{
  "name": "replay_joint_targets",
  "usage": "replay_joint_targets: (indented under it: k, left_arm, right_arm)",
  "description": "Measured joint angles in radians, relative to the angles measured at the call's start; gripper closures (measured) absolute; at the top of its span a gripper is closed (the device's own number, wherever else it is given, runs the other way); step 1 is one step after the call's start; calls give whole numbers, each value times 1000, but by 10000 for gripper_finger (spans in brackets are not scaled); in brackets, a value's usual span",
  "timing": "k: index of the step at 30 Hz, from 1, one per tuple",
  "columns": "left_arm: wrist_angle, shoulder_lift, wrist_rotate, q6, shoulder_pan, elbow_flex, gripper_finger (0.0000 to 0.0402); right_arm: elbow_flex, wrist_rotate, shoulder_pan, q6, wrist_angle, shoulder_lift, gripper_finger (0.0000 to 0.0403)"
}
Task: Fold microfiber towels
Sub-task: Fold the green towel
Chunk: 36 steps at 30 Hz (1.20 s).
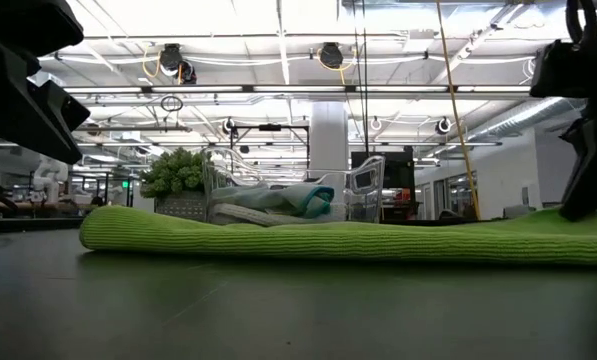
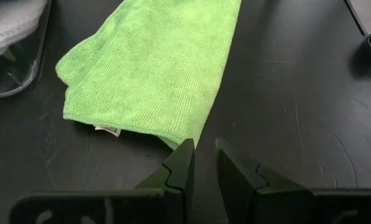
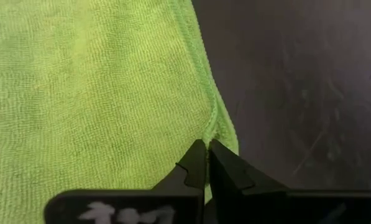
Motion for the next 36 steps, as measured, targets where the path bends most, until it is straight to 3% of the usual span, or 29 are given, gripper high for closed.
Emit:
replay_joint_targets:
  k: [8,13,22,30,33,36]
  left_arm:
    - [0,0,0,6,0,0,337]
    - [-1,0,0,4,0,0,337]
    - [-1,0,8,-1,0,0,337]
    - [0,0,8,-17,0,0,337]
    - [0,0,4,-27,0,0,337]
    - [6,16,-26,-47,0,0,337]
  right_arm:
    - [-8,-31,24,166,-58,0,402]
    - [-35,-56,24,178,-40,0,396]
    - [-36,-51,24,36,85,1,315]
    - [-36,139,29,43,85,1,215]
    - [-36,242,25,-20,110,1,198]
    - [-36,277,-3,-132,218,1,197]
